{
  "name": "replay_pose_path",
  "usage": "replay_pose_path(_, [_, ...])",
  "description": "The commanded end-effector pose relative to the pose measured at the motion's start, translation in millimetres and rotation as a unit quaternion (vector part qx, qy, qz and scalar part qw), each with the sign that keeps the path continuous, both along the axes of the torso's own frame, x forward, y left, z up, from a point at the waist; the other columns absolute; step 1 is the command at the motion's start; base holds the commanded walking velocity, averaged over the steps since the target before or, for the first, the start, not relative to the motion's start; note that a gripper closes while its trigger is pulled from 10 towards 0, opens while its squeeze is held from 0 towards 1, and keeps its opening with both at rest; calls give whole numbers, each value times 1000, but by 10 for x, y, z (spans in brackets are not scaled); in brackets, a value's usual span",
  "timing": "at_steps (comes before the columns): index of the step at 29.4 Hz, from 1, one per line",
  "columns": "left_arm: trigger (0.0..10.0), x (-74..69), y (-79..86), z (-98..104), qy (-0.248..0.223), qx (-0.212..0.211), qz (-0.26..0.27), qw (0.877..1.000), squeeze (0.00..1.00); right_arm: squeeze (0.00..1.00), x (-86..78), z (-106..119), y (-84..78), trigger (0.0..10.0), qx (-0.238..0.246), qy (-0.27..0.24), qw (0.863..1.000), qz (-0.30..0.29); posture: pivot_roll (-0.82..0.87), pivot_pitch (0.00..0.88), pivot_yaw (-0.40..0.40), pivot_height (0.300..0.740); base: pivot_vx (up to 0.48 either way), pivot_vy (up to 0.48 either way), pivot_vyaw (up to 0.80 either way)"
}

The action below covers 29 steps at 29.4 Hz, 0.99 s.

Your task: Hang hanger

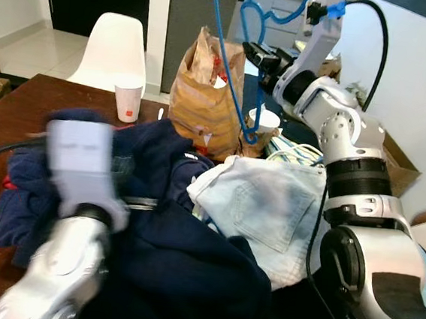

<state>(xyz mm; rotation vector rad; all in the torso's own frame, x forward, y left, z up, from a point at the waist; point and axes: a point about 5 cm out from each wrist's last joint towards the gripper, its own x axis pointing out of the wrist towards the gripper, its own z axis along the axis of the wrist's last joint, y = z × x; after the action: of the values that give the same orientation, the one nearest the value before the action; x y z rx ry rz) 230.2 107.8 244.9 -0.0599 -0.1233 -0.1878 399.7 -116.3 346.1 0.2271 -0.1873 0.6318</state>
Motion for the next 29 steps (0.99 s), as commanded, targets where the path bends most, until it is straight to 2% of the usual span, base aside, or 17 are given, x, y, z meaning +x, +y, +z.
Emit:
replay_pose_path(1, [314, 6, -131, -27, 6, -2, -40, 999, 0, 0, 5, 30, -58, 10000, -3, -8, 1000, -9, 72, 0, -100, 740, 0, 0, 0])
replay_pose_path(3, [314, -8, -224, -53, 12, 0, -65, 998, 0, 0, 11, 30, -82, 10000, -3, -8, 1000, -12, 71, 0, -99, 740, 0, 0, 0])
replay_pose_path(4, [4078, -14, -274, -76, 15, 6, -80, 997, 0, 0, 14, 28, -94, 10000, -3, -8, 1000, -15, 65, 0, -95, 740, 0, 0, 0])
replay_pose_path(6, [4078, -18, -303, -92, 17, 11, -89, 996, 0, 0, 15, 27, -101, 10000, -4, -8, 1000, -16, 65, 0, -95, 740, 0, 0, 0])
replay_pose_path(7, [6941, -24, -347, -119, 21, 10, -105, 994, 161, 0, 16, 27, -108, 10000, -4, -9, 1000, -17, 59, 0, -92, 740, 0, 0, 0])
replay_pose_path(9, [6941, -30, -387, -150, 28, 7, -119, 993, 161, 0, 17, 27, -113, 10000, -5, -9, 1000, -18, 55, 0, -89, 740, 0, 0, 0])
replay_pose_path(10, [4980, -33, -421, -175, 34, 0, -130, 991, 1000, 0, 16, 31, -115, 10000, -5, -10, 1000, -18, 53, 0, -88, 740, 0, 0, 0])
replay_pose_path(12, [4980, -33, -421, -175, 34, 0, -130, 991, 1000, 0, 16, 31, -115, 10000, -5, -10, 1000, -18, 53, 0, -88, 740, 0, 0, 0])
replay_pose_path(13, [4510, -47, -457, -189, 37, -3, -147, 988, 1000, 0, 16, 35, -114, 10000, -5, -10, 1000, -18, 52, 0, -88, 740, 0, 0, 0])
replay_pose_path(14, [8353, -53, -475, -196, 41, -3, -154, 987, 1000, 0, 15, 37, -110, 10000, -6, -11, 1000, -18, 53, 0, -89, 740, 0, 0, 0])
replay_pose_path(15, [8353, -53, -475, -196, 41, -3, -154, 987, 1000, 0, 15, 37, -110, 10000, -6, -11, 1000, -18, 53, 0, -89, 740, 0, 0, 0])
replay_pose_path(16, [10000, -50, -486, -192, 41, -3, -157, 987, 1000, 0, 16, 38, -108, 10000, -7, -11, 1000, -18, 53, 0, -93, 740, 0, 0, 0])
replay_pose_path(18, [10000, -50, -486, -192, 41, -3, -157, 987, 1000, 0, 16, 38, -108, 10000, -7, -11, 1000, -18, 53, 0, -93, 740, 0, 0, 0])
replay_pose_path(19, [10000, 24, -435, -25, 2, -6, -135, 991, 1000, 0, 17, 42, -95, 10000, -9, -12, 1000, -17, 52, 0, -96, 740, 0, 0, 0])
replay_pose_path(21, [10000, 75, -394, 80, -24, -7, -118, 993, 1000, 0, 18, 46, -91, 10000, -9, -12, 1000, -17, 53, 0, -98, 740, 0, 0, 0])
replay_pose_path(26, [10000, 122, -351, 176, -46, -9, -103, 994, 1000, 0, 18, 51, -85, 10000, -9, -13, 1000, -17, 53, 0, -98, 740, 0, 0, 0])
replay_pose_path(29, [10000, 469, -99, 515, -107, -11, -21, 994, 1000, 0, 16, 56, -52, 10000, -9, -14, 1000, -13, 46, 0, -102, 740, 0, 0, 0])
